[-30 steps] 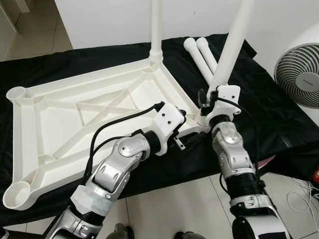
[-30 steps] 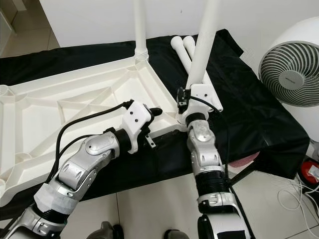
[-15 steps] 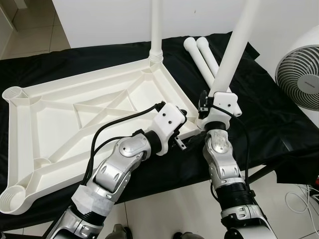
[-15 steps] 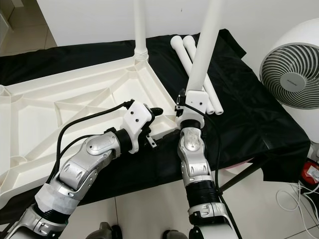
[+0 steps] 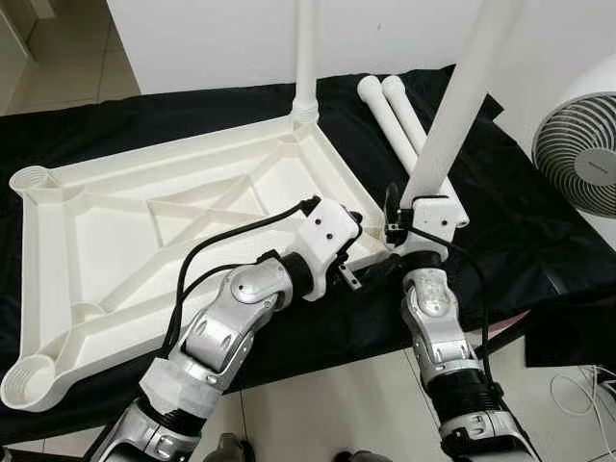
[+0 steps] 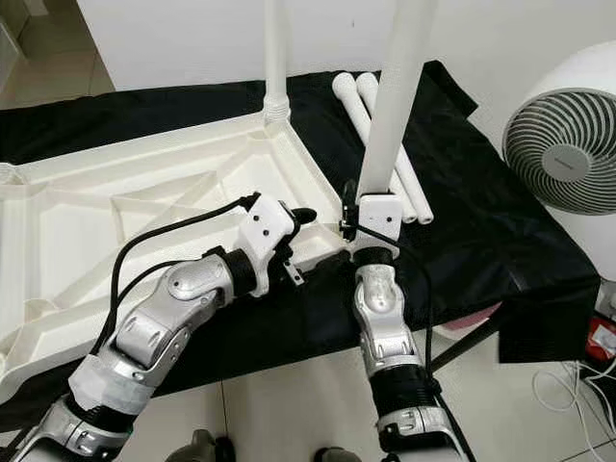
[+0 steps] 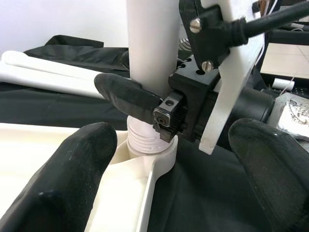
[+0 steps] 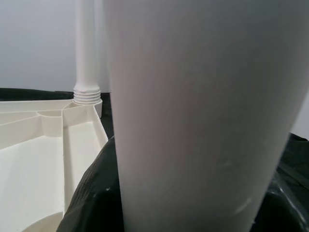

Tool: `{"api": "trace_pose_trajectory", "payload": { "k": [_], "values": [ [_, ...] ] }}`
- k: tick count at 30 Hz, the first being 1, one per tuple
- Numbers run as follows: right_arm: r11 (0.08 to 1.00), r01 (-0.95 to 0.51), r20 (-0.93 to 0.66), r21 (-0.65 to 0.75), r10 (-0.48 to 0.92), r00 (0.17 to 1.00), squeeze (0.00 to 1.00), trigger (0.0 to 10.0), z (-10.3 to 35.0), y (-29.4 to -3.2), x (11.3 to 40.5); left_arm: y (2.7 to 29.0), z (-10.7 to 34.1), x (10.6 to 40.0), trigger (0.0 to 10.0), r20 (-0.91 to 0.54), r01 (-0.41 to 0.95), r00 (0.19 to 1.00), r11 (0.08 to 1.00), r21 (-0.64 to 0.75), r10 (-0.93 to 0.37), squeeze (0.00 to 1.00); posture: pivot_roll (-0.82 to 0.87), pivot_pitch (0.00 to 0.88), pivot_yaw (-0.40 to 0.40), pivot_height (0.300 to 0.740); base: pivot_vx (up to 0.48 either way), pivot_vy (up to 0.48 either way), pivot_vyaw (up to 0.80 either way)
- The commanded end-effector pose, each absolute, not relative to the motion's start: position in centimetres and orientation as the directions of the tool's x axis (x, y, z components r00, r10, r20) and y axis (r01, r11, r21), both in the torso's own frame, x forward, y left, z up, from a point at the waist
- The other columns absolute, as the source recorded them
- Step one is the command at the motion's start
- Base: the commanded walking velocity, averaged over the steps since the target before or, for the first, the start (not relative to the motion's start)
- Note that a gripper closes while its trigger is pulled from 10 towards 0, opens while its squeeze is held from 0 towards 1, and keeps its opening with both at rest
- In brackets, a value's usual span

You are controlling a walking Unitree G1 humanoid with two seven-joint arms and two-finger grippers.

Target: Building children table

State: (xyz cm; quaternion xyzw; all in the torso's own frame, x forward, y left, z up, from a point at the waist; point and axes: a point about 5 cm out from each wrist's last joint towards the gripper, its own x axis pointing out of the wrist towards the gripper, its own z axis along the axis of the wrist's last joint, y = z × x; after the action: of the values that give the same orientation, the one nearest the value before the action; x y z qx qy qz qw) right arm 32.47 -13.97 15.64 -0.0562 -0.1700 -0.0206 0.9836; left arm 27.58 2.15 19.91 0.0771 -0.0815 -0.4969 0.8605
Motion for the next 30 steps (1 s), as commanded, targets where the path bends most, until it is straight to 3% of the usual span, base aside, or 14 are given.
{"api": "trace_pose_trajectory", "payload": {
  "k": [1,13,23,30],
  "values": [
    [0.991,0.091,0.123,-0.095,-0.079,0.989,0.0,10.0,10.7,-15.5,31.5,2.2,19.8,27.5,10.0,0.056,0.854,0.473,0.474,0.215,-0.879,0.0,-0.08,0.124,0.032,0.74,0.0,0.0,0.0],
    [0.997,-0.004,0.069,0.083,-0.001,0.998,0.0,10.0,10.8,-15.8,32.3,2.2,19.8,27.5,10.0,0.051,0.857,0.467,0.467,0.217,-0.883,0.0,-0.08,0.125,0.043,0.74,0.0,0.0,0.0],
    [0.997,-0.023,0.082,0.069,0.017,0.996,0.0,10.0,10.2,-16.5,31.7,2.1,19.8,27.5,10.0,0.051,0.859,0.463,0.462,0.219,-0.885,0.0,-0.08,0.123,0.044,0.74,0.0,0.0,0.0],
    [0.999,-0.005,-0.033,0.046,0.007,0.999,0.0,10.0,9.5,-17.1,32.4,2.2,19.8,27.5,10.0,0.05,0.859,0.463,0.462,0.219,-0.885,0.0,-0.09,0.123,0.046,0.74,0.0,0.0,0.0]
  ]
}}
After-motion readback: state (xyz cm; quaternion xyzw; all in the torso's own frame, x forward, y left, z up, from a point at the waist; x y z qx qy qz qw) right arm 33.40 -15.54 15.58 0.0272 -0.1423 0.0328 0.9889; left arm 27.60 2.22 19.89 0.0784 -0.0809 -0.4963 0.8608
